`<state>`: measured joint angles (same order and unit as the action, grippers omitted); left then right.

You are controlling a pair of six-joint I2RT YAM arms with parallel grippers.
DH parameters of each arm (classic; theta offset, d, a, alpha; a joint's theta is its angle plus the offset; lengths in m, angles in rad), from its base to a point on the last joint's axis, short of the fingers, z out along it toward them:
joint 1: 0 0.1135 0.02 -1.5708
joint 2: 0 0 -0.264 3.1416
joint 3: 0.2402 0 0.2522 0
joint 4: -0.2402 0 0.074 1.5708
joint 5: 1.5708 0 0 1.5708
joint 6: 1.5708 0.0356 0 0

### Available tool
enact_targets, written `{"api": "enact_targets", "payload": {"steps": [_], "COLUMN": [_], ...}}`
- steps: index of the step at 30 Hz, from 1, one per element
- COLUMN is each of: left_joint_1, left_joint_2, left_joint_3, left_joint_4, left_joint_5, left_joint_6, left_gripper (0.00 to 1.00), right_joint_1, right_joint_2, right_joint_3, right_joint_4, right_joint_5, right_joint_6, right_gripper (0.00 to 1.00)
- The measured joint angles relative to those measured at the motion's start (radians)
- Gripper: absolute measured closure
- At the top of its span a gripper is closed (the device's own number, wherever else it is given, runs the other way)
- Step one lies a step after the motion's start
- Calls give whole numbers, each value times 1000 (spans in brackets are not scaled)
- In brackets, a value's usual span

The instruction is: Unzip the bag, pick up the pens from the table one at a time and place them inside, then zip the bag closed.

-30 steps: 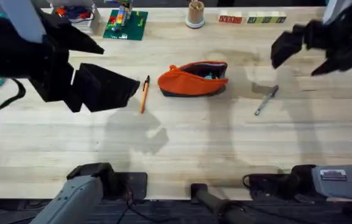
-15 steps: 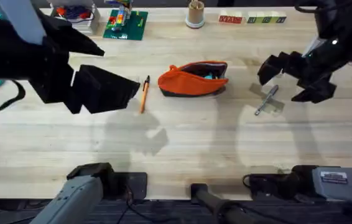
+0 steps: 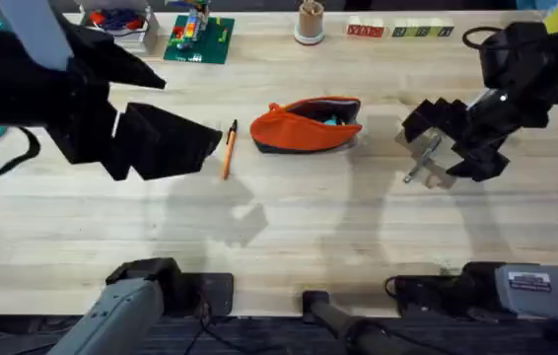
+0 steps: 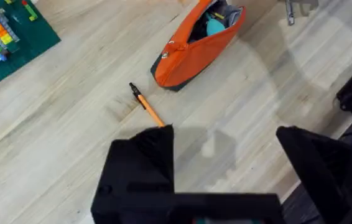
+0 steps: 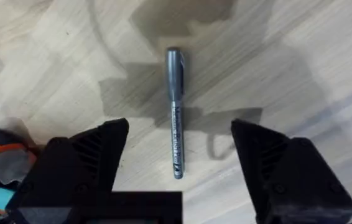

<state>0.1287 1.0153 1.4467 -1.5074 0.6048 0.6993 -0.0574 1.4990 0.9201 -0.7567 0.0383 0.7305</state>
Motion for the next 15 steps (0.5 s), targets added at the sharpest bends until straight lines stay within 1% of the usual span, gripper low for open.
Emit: {"api": "enact_targets", "payload": {"steps": [4, 7, 13, 15], "left_joint_1": [0, 0, 0, 0], "left_joint_2": [0, 0, 0, 0], "left_joint_3": [0, 0, 0, 0], "left_joint_4": [0, 0, 0, 0], "left_joint_5": [0, 0, 0, 0], "left_joint_6": [0, 0, 0, 0], "left_gripper": [7, 7, 8, 7], "right_joint_1": [0, 0, 1, 1], "right_joint_2": [8, 50, 79, 87], "right_joint_3": [-1, 0, 20, 27], "right_joint_4": [5, 11, 4, 0], "right_joint_5": [0, 3, 15, 19], "right_joint_6": [6, 7, 19, 21], "right_gripper": [3, 3, 5, 35]}}
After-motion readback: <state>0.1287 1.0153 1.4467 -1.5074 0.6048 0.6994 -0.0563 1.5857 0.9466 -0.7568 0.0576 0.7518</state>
